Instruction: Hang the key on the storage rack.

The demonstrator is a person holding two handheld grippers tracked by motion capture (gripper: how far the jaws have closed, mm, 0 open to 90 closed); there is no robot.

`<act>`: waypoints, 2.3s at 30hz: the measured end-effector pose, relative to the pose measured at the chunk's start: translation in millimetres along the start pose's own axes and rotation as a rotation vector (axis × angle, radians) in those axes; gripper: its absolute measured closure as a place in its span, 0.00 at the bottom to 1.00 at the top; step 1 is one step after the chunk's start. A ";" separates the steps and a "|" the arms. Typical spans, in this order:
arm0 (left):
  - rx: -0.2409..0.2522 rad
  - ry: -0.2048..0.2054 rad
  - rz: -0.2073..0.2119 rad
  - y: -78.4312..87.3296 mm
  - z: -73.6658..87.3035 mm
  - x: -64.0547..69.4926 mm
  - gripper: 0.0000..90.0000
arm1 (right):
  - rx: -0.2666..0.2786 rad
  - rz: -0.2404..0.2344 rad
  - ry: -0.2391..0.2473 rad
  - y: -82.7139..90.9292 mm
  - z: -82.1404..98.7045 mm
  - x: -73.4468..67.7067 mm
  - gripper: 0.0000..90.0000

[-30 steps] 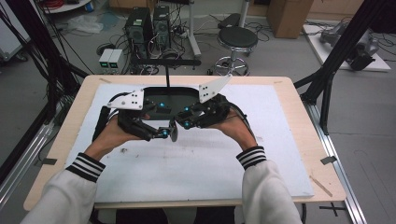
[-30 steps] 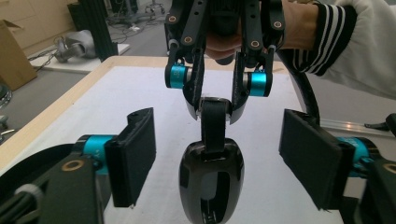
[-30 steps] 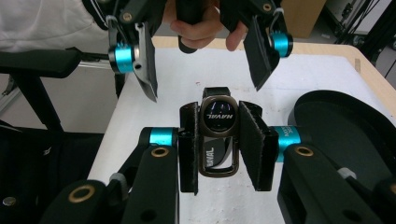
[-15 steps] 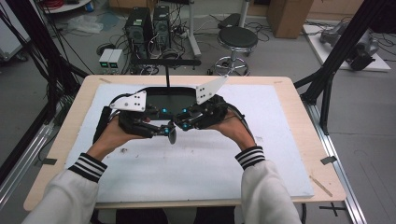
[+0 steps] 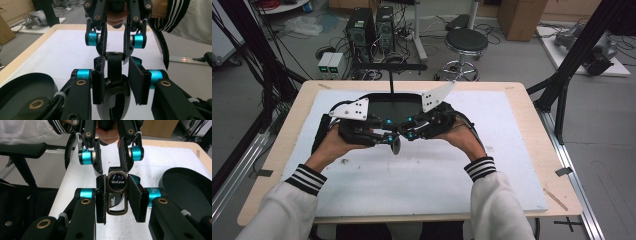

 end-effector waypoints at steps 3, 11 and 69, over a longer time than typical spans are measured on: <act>-0.006 -0.004 -0.003 1.2 0.8 -1.1 0.78 | -0.010 -0.008 -0.002 -1.0 1.1 -1.4 0.78; -0.010 0.001 -0.010 1.5 1.5 -1.5 0.67 | -0.007 -0.007 0.000 -0.5 1.0 -1.3 0.78; 0.010 0.023 0.001 3.2 -0.7 -1.5 0.79 | 0.010 -0.009 0.012 0.1 -1.5 -1.5 0.78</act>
Point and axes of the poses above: each handheld gripper's, and its own axes: y roughly backward along the jaws, z roughly out of its underside, x roughly to its right, the point moved 10 cm from there along -y, roughly forward along the jaws, and after that the axes turned 1 degree about x, right-handed, at the moved point
